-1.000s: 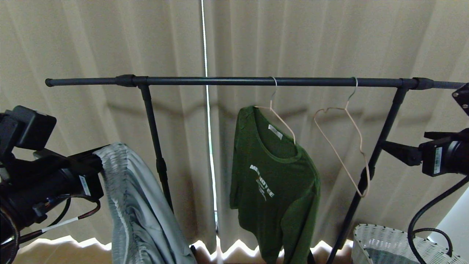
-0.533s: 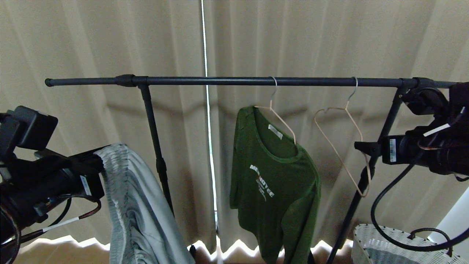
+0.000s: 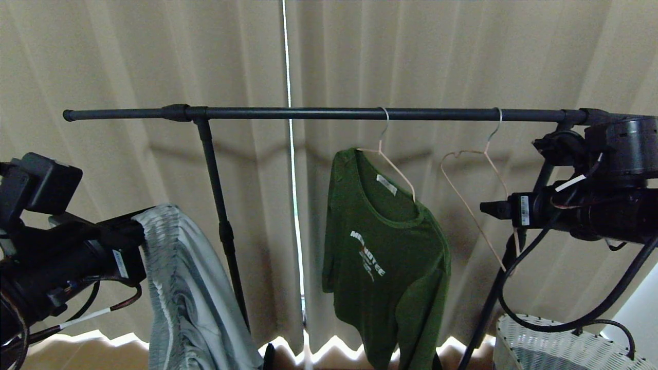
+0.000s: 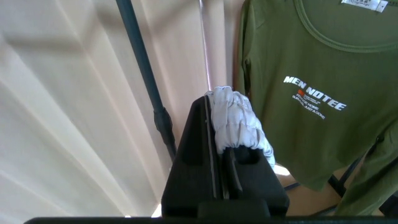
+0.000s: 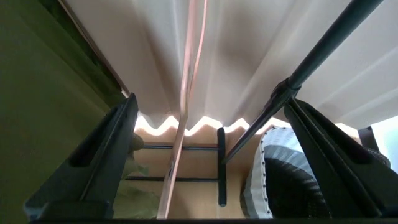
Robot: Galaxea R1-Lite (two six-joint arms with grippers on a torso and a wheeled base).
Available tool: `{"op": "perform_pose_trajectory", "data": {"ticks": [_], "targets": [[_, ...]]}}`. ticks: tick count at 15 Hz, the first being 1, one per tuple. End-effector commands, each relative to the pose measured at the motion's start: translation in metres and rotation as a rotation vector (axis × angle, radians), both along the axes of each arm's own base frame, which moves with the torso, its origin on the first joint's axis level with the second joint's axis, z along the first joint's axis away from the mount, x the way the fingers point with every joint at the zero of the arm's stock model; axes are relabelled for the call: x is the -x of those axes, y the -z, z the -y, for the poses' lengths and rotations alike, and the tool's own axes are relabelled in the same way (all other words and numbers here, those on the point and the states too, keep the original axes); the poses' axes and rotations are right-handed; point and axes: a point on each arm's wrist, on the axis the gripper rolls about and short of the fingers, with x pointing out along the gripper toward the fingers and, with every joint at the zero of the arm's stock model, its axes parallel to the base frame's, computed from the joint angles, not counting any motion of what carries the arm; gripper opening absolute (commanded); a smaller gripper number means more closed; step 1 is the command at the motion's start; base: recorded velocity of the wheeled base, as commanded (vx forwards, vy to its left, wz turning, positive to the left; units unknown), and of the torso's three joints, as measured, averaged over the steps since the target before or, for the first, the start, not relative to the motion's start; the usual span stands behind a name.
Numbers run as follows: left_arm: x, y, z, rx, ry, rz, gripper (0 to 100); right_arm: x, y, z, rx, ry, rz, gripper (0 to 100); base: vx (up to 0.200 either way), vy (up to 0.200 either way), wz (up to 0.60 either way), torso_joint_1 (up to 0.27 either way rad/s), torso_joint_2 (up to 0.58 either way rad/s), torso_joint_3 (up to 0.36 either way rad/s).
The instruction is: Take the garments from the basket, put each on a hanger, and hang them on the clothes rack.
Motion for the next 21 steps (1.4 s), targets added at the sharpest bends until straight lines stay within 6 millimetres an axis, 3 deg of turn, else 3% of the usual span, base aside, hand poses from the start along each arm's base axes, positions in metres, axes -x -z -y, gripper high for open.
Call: {"op": "perform_pose_trajectory", "data": {"ticks": [1, 4, 5, 10, 21], "targets": [[0.000, 0.000, 0.000, 0.000, 0.000, 0.001, 0, -0.001, 0.001, 0.000, 0.001, -0.001, -0.002, 100, 0.000, 0.000, 0.00, 0.000, 0.00, 0.000], [0.000, -0.001, 0.000, 0.001, 0.000, 0.004, 0, -0.008, 0.004, -0.001, 0.000, 0.001, -0.006, 100, 0.000, 0.000, 0.00, 0.000, 0.00, 0.000], [0.000, -0.001, 0.000, 0.001, 0.000, 0.004, 0, -0.010, 0.004, -0.002, 0.000, 0.001, -0.003, 0, 0.000, 0.000, 0.00, 0.000, 0.00, 0.000], [0.000, -0.001, 0.000, 0.001, 0.000, 0.004, 0, -0.010, 0.003, -0.001, 0.000, 0.004, 0.000, 0, 0.000, 0.000, 0.00, 0.000, 0.00, 0.000], [-0.001, 0.000, 0.000, 0.002, -0.002, 0.004, 0, 0.053, -0.045, 0.013, -0.034, 0.001, 0.240, 0, 0.000, 0.000, 0.00, 0.000, 0.00, 0.000]]}}
